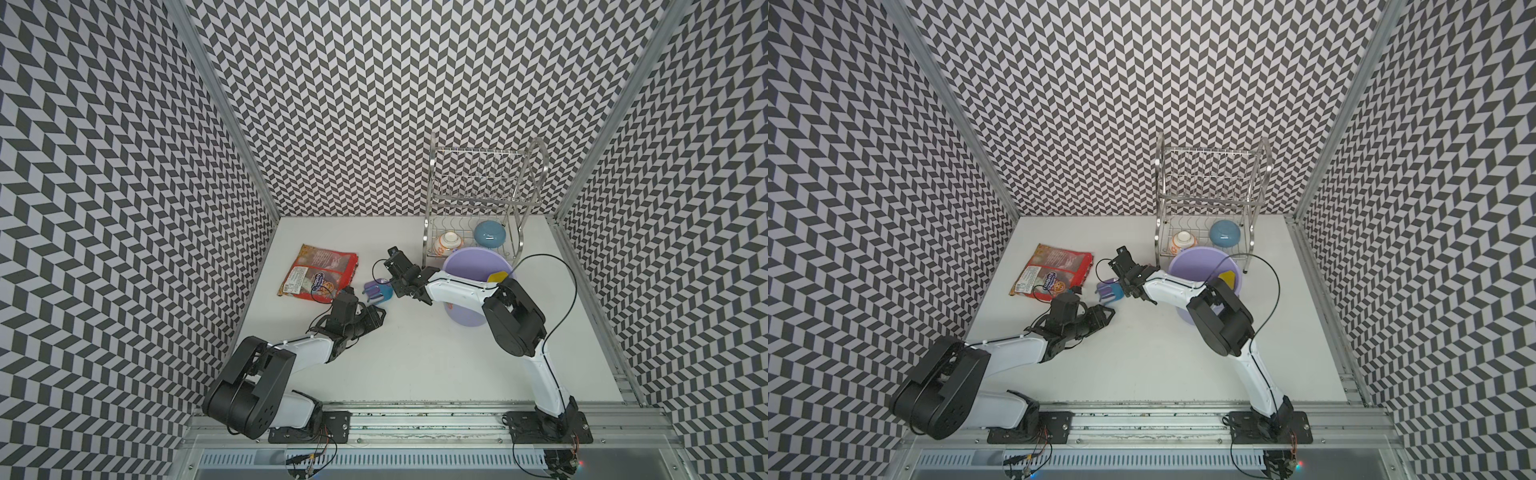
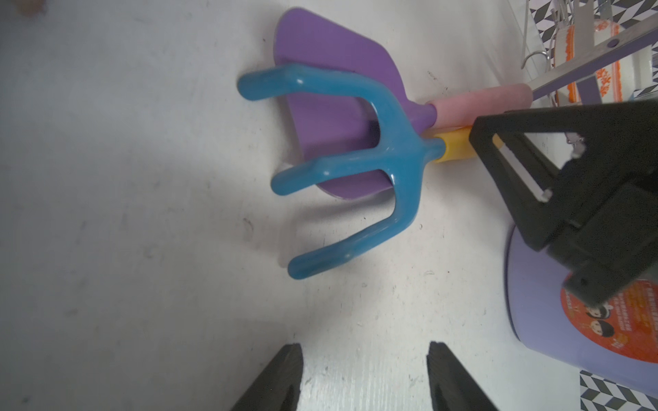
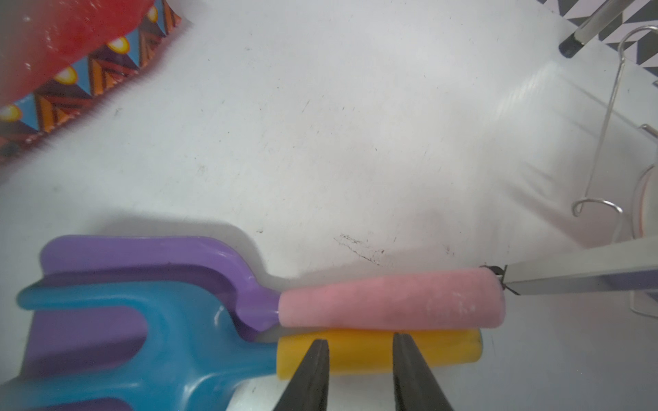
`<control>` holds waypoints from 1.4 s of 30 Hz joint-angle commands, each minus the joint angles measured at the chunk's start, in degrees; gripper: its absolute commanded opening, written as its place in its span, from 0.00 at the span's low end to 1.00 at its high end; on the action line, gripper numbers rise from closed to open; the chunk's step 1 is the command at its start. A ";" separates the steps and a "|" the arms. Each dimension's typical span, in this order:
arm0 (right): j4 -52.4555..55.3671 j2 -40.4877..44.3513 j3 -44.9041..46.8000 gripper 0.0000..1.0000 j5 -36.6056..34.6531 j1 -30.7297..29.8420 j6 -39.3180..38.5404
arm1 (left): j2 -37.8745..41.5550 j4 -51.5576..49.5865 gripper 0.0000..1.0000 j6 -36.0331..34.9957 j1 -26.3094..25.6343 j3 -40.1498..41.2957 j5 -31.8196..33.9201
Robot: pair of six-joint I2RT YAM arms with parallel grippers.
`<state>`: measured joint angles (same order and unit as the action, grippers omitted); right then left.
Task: Organize the gardening tools
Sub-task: Pick up the gardening tool from the center of the board.
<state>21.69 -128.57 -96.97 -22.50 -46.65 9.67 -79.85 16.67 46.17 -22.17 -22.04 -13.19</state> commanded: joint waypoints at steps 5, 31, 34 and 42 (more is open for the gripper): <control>-0.22 -4.15 -4.01 0.33 -0.56 1.51 0.18 | -1.71 0.21 0.56 -0.82 -0.33 -1.68 0.97; 3.09 2.96 7.03 0.32 8.63 -2.10 -0.48 | 2.08 -5.15 0.77 -4.41 3.46 -6.54 7.52; 2.87 5.87 9.60 0.33 11.41 -2.54 -0.06 | 2.10 -5.77 0.78 -4.79 4.63 -7.01 7.41; 4.73 11.29 12.76 0.39 13.50 -5.05 0.33 | 4.22 -7.17 0.80 -5.98 6.45 -6.81 7.65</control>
<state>25.56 -120.92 -84.68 -10.31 -50.52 9.54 -77.69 11.16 41.58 -16.38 -28.10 -6.57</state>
